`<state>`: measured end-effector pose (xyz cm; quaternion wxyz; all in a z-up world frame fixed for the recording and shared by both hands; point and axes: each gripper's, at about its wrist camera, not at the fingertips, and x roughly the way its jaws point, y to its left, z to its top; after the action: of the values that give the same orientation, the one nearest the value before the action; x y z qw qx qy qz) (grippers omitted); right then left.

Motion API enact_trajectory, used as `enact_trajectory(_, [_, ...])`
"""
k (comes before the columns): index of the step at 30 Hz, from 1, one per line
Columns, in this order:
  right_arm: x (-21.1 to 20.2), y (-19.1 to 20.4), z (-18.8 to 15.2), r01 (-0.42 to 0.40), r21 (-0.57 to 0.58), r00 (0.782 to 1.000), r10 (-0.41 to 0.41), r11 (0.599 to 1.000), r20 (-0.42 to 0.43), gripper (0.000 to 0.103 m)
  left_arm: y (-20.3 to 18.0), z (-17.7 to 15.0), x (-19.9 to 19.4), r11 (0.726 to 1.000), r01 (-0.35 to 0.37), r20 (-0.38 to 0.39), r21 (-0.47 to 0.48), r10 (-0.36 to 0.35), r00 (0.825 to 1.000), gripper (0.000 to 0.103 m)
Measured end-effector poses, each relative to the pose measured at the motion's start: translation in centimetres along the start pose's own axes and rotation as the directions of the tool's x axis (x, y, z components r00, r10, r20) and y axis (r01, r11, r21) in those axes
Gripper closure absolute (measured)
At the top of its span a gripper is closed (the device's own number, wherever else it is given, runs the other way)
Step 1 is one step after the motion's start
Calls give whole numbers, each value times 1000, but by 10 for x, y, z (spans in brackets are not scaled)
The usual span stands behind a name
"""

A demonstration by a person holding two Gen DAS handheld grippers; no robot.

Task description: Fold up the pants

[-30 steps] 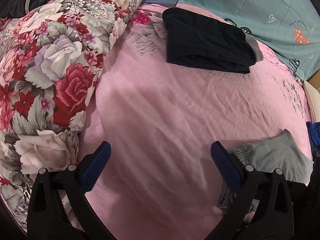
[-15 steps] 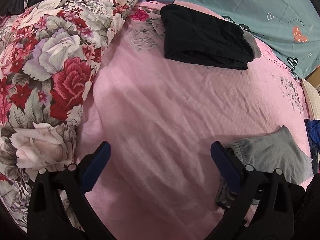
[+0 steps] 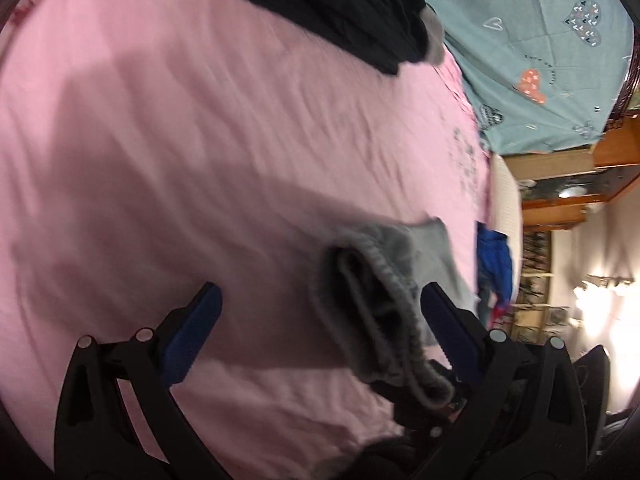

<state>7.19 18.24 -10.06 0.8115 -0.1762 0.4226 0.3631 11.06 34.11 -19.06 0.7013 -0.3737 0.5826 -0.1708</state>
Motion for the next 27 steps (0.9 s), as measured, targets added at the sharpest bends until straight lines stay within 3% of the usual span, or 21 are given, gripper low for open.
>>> enact_trajectory(1, [-1,1,0,0,-3,1000,0,1000,2,91,-4,-1,5,1000,26,-13,8,-26,1000,5])
enact_trajectory(2, [-3,0,0,0,-6,1000,0,1000,5,91,-7,-2,7,999,47,-14,21,-47,999,15])
enact_trajectory(3, [-5,0,0,2,-10,1000,-2,1000,10,91,-12,-3,10,996,73,-12,46,-72,997,28])
enact_trajectory(4, [-5,0,3,1,-11,1000,-1,1000,13,91,-15,-3,11,994,88,-17,59,-87,996,56])
enact_trajectory(5, [-6,1,3,1,-9,1000,-1,1000,13,91,-18,-3,10,993,103,-13,65,-102,995,67])
enact_trajectory(7, [-10,1,13,-9,19,1000,9,1000,25,91,-26,-2,-2,989,106,30,106,-110,993,81])
enact_trajectory(8, [-9,1,17,-20,25,999,19,999,35,91,-32,-2,-11,985,91,61,146,-101,993,82])
enact_trajectory(12, [7,12,23,-46,3,998,46,999,52,91,-33,-1,-22,979,-20,103,201,-1,995,82])
enact_trajectory(15, [39,17,16,-71,1,997,71,997,-12,91,-7,-2,-3,976,-131,93,174,116,989,81])
enact_trajectory(16, [51,17,13,-83,-2,996,83,997,-42,89,1,-1,3,973,-160,92,167,146,985,76])
enact_trajectory(18, [68,20,5,-91,-40,991,86,995,-104,81,6,-3,1,979,-137,97,153,124,988,75])
enact_trajectory(19, [66,20,4,-91,-56,991,85,994,-107,71,6,-3,-3,981,-141,91,135,129,987,67])
enact_trajectory(20, [59,19,3,-96,-64,991,89,993,-99,65,4,-3,-10,978,-165,105,127,152,983,42])
enact_trajectory(21, [45,15,3,-105,-58,993,101,993,-67,55,0,-3,-19,966,-225,149,124,206,967,29])
enact_trajectory(22, [31,8,1,-115,-49,993,113,992,-33,52,-7,-5,-33,937,-329,235,117,295,926,19])
enact_trajectory(23, [18,0,-1,-116,-38,993,116,993,-9,51,-11,-6,-44,915,-385,287,121,339,896,18])
enact_trajectory(27, [-24,-68,-27,3,114,1000,-3,993,0,51,-38,-6,-75,861,-493,403,123,410,818,18])
